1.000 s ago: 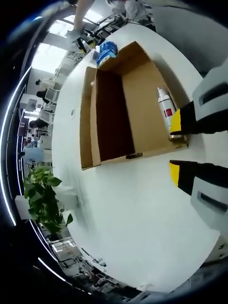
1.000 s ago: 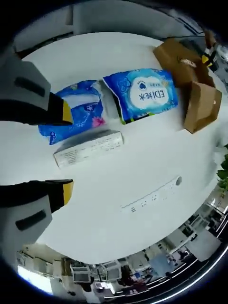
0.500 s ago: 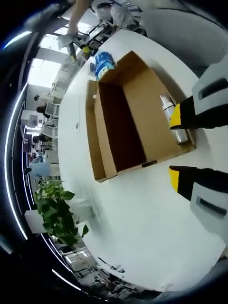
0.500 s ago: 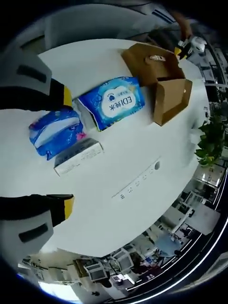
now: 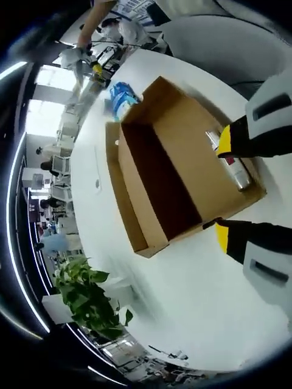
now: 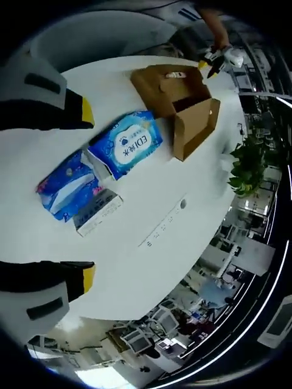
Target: Operate the shoe box by opening the lid, removing the specified soft item, and placing it in the target area until the item is outside and the box remains undamaged.
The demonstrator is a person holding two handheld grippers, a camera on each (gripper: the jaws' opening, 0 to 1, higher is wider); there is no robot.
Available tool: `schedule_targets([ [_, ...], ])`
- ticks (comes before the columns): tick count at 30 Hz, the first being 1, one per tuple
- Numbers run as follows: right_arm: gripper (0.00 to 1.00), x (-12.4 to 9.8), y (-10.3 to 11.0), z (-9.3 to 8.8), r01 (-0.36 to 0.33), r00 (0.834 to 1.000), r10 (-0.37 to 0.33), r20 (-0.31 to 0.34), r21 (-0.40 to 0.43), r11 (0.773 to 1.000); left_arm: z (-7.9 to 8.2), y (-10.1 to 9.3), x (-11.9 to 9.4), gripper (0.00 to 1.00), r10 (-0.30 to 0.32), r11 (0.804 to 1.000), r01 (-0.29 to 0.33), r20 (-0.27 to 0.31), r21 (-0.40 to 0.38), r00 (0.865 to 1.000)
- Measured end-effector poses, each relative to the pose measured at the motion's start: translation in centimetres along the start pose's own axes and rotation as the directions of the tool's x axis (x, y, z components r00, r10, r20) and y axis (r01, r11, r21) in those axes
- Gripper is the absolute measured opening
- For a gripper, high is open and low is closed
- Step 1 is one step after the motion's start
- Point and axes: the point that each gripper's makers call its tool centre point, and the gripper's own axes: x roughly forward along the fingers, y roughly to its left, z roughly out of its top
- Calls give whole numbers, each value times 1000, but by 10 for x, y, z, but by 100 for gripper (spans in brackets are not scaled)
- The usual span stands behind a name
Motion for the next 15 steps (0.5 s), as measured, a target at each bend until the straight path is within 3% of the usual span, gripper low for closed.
schedule_targets([
  [10, 96, -20, 25, -7, 26, 997, -31, 65, 85, 996, 5, -7, 10, 51, -63, 993, 67, -54, 96, 997],
  [15, 96, -29, 39, -9, 29, 996, -38, 82, 105, 994, 10, -9, 18, 57, -99, 983, 111, -90, 148, 991],
])
